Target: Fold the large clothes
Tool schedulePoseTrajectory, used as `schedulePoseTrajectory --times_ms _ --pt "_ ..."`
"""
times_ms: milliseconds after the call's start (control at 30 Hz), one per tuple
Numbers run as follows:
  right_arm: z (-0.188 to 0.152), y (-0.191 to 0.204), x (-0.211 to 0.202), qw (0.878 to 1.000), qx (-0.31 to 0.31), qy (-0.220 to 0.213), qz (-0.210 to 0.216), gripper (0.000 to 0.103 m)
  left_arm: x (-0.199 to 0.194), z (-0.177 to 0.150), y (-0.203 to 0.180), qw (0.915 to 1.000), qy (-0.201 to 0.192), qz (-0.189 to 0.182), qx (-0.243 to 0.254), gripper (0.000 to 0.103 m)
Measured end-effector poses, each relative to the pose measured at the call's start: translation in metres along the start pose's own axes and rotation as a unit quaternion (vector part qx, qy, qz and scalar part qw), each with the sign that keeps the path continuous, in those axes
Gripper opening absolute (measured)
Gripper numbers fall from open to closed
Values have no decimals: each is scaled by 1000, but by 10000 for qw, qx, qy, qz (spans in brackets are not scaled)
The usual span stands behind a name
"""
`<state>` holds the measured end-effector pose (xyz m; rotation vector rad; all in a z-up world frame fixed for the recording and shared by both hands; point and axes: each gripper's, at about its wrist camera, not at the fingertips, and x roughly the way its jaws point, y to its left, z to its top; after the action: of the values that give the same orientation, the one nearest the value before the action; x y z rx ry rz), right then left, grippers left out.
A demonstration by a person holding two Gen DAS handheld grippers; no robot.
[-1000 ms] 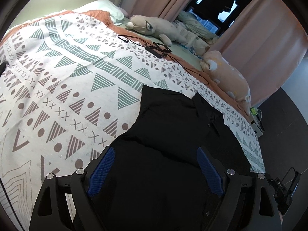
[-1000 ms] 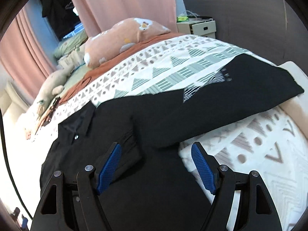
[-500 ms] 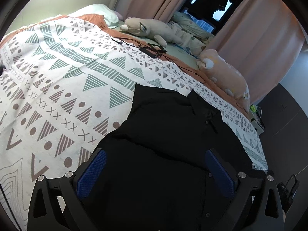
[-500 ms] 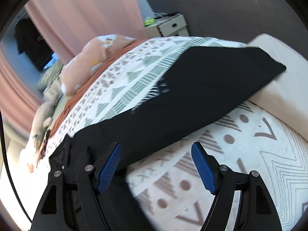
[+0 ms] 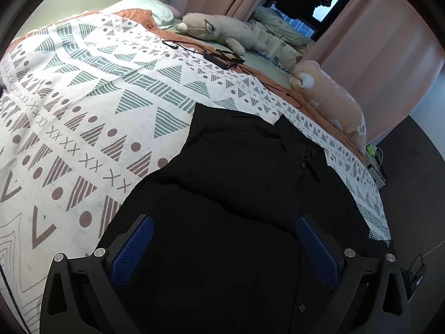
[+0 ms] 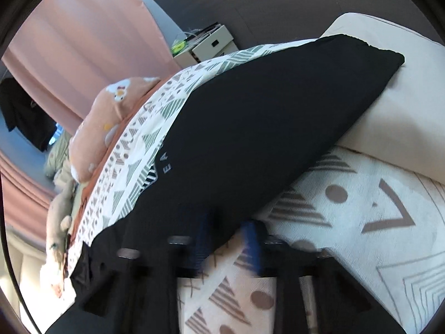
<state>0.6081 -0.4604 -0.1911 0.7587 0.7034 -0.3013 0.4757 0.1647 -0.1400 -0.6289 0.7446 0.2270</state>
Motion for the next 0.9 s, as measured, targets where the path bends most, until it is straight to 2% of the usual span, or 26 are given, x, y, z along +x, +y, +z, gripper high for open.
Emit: schedulePoseTrajectory --times_ms 100,267,400,600,900 --pt "2 21 -24 9985 -336 -411 137 5 -2 2 2 10000 -15 -12 -60 103" --pt "5 55 -64 9931 -661 -747 620 5 -9 4 7 9997 -97 -60 -205 102" --pt "-4 93 -89 9877 -959 -779 960 5 -17 6 4 9995 -281 -2 -147 102" --pt "-26 143 -119 9768 -1435 -810 1366 5 -27 11 2 9991 -388 -150 -114 102" --pt "-80 207 -116 9627 -1954 -404 1829 5 -40 21 14 9979 -542 -252 -232 102"
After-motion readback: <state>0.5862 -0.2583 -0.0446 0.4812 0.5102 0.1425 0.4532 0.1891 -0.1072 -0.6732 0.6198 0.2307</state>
